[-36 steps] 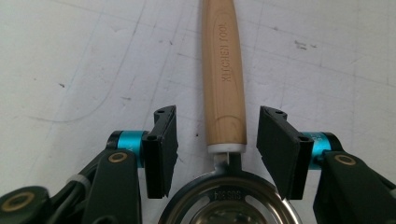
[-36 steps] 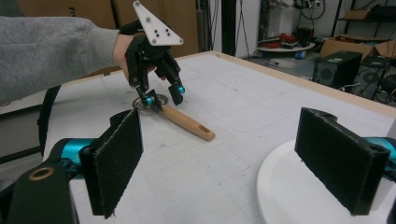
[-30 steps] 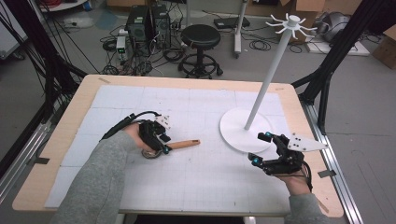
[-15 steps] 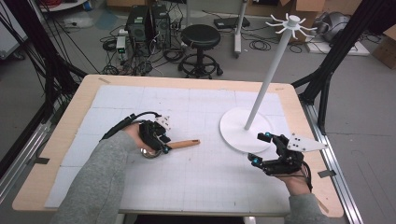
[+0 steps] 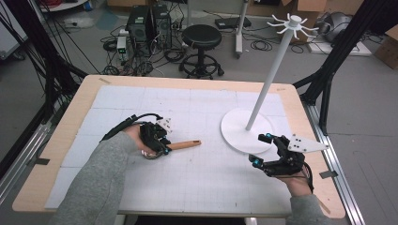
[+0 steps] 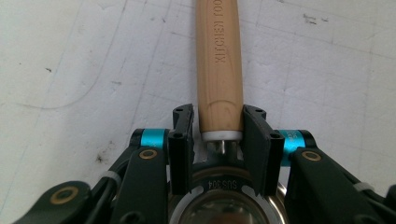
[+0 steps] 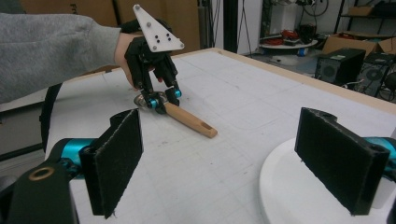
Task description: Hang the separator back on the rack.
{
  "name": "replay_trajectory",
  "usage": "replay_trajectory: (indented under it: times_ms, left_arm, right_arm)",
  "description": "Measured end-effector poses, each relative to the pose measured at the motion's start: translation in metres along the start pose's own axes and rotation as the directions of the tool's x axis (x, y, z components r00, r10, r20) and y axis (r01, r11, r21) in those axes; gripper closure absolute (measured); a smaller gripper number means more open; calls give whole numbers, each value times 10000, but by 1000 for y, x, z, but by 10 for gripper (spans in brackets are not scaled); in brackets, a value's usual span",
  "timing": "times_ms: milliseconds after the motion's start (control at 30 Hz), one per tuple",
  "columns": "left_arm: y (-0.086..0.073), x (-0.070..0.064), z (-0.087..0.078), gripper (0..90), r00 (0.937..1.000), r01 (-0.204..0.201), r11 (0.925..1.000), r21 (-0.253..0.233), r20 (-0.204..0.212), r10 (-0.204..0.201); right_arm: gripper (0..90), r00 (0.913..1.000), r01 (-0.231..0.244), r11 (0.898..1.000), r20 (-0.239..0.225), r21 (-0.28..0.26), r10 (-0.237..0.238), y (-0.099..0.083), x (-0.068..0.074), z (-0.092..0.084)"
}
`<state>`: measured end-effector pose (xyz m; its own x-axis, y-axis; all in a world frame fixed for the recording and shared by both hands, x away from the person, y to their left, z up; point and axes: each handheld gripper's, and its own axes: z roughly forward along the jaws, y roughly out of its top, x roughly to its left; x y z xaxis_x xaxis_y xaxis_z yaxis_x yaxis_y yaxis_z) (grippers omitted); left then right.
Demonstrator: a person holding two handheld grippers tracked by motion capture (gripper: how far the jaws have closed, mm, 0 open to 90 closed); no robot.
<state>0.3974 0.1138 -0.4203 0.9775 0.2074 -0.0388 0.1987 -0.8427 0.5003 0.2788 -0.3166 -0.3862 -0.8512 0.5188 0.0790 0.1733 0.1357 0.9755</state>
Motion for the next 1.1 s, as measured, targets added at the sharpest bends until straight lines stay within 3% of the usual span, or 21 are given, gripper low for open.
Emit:
replay_trajectory:
  times_ms: [367,1100]
  left_arm:
    - [7,-4,1,679,9997,-174,9986,496,-186,184]
    - [10,-7,1,694,9989,-273,9970,726,-362,300]
  right_arm:
    - [146,10000,13,10000,-29,59,-13,0,1,1]
    - [146,10000,-19,9999,-52,126,19,0,1,1]
